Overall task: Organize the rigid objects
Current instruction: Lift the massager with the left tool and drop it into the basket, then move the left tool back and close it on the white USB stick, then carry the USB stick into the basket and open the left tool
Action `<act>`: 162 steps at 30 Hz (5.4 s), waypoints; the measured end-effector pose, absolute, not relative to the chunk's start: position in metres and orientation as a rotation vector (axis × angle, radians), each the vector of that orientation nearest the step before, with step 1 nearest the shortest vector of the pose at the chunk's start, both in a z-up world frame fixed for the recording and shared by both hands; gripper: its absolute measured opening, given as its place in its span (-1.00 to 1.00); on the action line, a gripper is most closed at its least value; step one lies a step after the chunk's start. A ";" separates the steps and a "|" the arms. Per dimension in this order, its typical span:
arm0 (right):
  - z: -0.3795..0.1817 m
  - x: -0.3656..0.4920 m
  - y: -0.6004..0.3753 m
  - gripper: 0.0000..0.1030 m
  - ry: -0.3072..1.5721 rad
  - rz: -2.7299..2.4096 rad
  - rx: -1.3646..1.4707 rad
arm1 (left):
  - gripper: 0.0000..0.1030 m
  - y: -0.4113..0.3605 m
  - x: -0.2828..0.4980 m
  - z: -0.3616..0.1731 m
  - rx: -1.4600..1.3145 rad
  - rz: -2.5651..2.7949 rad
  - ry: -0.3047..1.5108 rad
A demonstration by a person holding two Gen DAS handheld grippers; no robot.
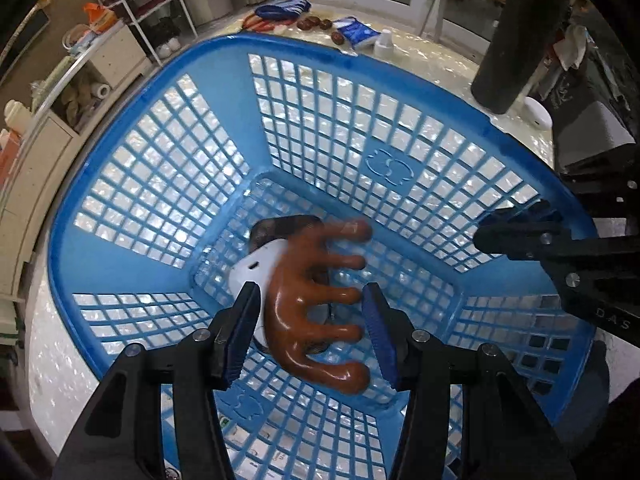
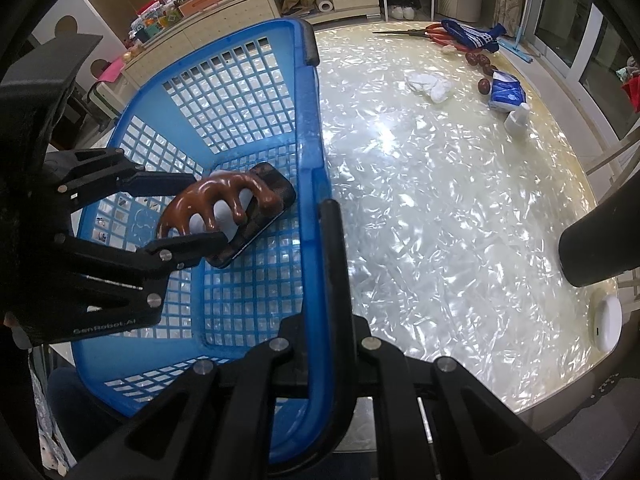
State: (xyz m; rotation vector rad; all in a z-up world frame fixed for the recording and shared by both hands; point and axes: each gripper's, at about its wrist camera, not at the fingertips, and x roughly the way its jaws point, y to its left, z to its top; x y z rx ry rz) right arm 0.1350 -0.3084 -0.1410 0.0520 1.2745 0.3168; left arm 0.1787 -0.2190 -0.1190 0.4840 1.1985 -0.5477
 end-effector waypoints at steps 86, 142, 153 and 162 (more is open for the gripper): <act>-0.143 0.138 -0.307 -0.87 1.277 0.322 0.039 | -0.35 -0.035 0.087 -0.189 0.064 -0.148 1.399; -0.144 0.137 -0.309 -0.86 1.275 0.326 0.056 | -0.66 -0.191 0.134 -0.061 0.289 -0.615 0.942; -0.145 0.138 -0.310 -0.85 1.272 0.334 0.065 | -0.67 -0.212 0.161 -0.103 0.346 -0.563 1.091; -0.145 0.138 -0.310 -0.82 1.269 0.336 0.069 | 0.51 -0.216 0.164 -0.104 0.371 -0.559 1.142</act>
